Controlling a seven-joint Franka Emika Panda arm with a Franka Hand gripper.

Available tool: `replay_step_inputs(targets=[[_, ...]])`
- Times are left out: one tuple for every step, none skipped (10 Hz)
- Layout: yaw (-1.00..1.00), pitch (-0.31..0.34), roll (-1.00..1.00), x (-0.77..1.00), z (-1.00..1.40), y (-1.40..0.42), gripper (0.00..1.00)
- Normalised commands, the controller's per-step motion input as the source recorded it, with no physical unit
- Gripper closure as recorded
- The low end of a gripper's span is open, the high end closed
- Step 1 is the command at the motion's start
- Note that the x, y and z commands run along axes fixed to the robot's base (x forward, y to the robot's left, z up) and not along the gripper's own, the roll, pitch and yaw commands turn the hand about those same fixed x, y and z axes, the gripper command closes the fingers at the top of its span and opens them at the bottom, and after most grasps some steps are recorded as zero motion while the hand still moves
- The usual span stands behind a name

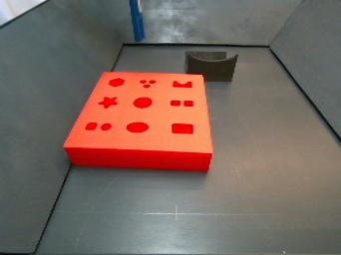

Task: Pick up the square-circle object. Move up. Move to above the board. Insert the square-circle object.
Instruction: Move to above the board.

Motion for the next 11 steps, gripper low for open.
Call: replay_step_inputs(targets=[[0.06,-0.043,-0.16,0.10,1.00,-0.17,1.00],[0.05,0.000,-0.13,0.09,1.00,-0.15,1.00],[0.03,0.058,-0.10,0.08,0.88,-0.10,1.00],[0.03,0.073,-0.09,0.06,0.76,-0.08,1.00],[0.03,0.086,-0.06,0.04,0.52,-0.04,1.00],[0.03,0.088,-0.04,0.03,0.41,-0.03,1.00],[0.02,0.091,-0.01,0.02,0.18,-0.02,1.00],[0.93,0.641,0.41,0.24,0.24,-1.00,1.00],[0.86,0.616,0.42,0.24,0.23,-1.00,1.00],[0.63,0.531,0.38,0.25,0.24,-1.00,1.00],[0.39,0.392,0.23,0.26,0.23,-1.00,1.00]])
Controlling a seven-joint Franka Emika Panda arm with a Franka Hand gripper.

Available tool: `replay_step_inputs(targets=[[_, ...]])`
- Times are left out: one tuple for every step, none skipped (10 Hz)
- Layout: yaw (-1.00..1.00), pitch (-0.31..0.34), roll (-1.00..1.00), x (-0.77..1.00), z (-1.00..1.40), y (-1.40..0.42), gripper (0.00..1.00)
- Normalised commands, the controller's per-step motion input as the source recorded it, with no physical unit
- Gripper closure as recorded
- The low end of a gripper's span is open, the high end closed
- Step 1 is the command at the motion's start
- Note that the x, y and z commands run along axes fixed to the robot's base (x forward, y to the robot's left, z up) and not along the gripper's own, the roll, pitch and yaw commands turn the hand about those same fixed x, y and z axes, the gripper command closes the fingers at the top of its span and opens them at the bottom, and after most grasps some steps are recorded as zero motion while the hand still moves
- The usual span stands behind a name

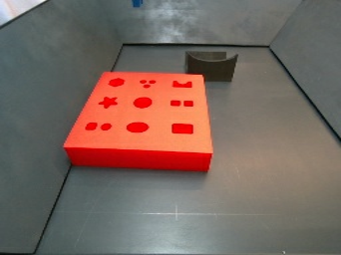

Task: Pick up the square-circle object. Move up. Move to above the board. Insert the square-circle object.
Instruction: Move to above the board.

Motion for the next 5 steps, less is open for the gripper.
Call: replay_step_inputs(targets=[[0.18,0.234,0.12,0.27,0.23,-1.00,1.00],[0.09,0.164,0.08,0.27,0.23,-1.00,1.00],[0.05,0.122,0.04,0.28,0.24,-1.00,1.00],[0.02,0.098,0.01,0.29,0.23,-1.00,1.00],[0.02,0.105,0.01,0.30,0.24,-1.00,1.00]])
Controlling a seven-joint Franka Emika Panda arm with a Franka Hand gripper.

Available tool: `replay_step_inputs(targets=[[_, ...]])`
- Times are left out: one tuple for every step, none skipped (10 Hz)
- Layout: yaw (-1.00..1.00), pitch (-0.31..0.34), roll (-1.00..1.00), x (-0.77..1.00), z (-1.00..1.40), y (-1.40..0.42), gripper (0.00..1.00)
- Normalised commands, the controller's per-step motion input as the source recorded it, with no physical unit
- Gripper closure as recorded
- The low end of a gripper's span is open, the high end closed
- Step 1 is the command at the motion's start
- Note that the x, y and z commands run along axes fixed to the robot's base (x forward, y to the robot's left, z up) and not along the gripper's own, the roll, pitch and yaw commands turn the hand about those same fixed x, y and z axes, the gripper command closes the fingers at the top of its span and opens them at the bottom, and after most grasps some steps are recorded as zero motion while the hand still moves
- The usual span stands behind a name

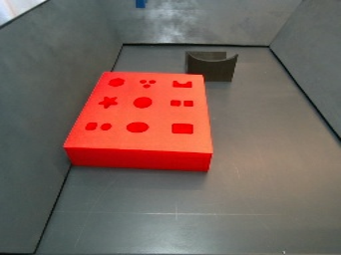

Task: Pick up the square-circle object. Move up. Move to above the board. Insert the square-circle object.
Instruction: Move to above the board.

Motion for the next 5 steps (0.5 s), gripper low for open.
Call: replay_step_inputs(targets=[[0.01,0.113,0.00,0.31,0.24,-1.00,1.00],[0.01,0.120,0.01,0.33,0.24,-1.00,1.00],[0.01,0.126,0.02,0.35,0.24,-1.00,1.00],[0.01,0.127,0.02,0.33,0.21,-0.85,1.00],[0.01,0.125,0.03,0.25,0.14,-0.58,1.00]])
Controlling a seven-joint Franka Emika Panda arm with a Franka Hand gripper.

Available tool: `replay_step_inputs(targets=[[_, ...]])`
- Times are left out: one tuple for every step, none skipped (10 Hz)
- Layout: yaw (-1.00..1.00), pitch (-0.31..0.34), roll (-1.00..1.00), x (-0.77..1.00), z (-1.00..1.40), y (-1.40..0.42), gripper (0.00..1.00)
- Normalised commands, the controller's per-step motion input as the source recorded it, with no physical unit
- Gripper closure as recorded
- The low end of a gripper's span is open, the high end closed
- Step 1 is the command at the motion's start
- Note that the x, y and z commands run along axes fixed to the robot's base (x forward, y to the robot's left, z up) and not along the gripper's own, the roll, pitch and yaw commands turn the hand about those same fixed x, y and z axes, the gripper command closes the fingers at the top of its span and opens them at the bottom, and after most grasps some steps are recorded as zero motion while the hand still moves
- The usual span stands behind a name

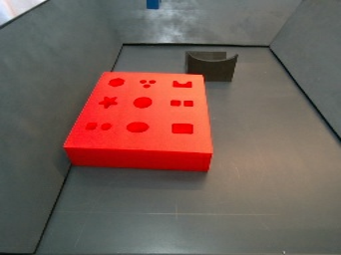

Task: Pick up the square-circle object. Move up. Move to above the board. Insert the square-circle object.
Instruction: Move to above the board, then insert the square-circle object.

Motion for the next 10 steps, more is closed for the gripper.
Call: replay_step_inputs(targets=[[0.01,0.105,0.05,0.16,0.08,-0.30,1.00],[0.01,0.087,0.06,0.11,0.05,-0.19,1.00],[-1.00,0.000,0.00,0.00,-0.52,0.00,1.00],[-1.00,0.000,0.00,0.00,-0.52,0.00,1.00],[-1.00,0.000,0.00,0.00,-0.52,0.00,1.00],[-1.00,0.000,0.00,0.00,-0.52,0.00,1.00],[-1.00,0.000,0.00,0.00,-0.52,0.00,1.00],[-1.00,0.000,0.00,0.00,-0.52,0.00,1.00],[-1.00,0.000,0.00,0.00,-0.52,0.00,1.00],[-1.00,-0.001,0.00,0.00,-0.52,0.00,1.00]])
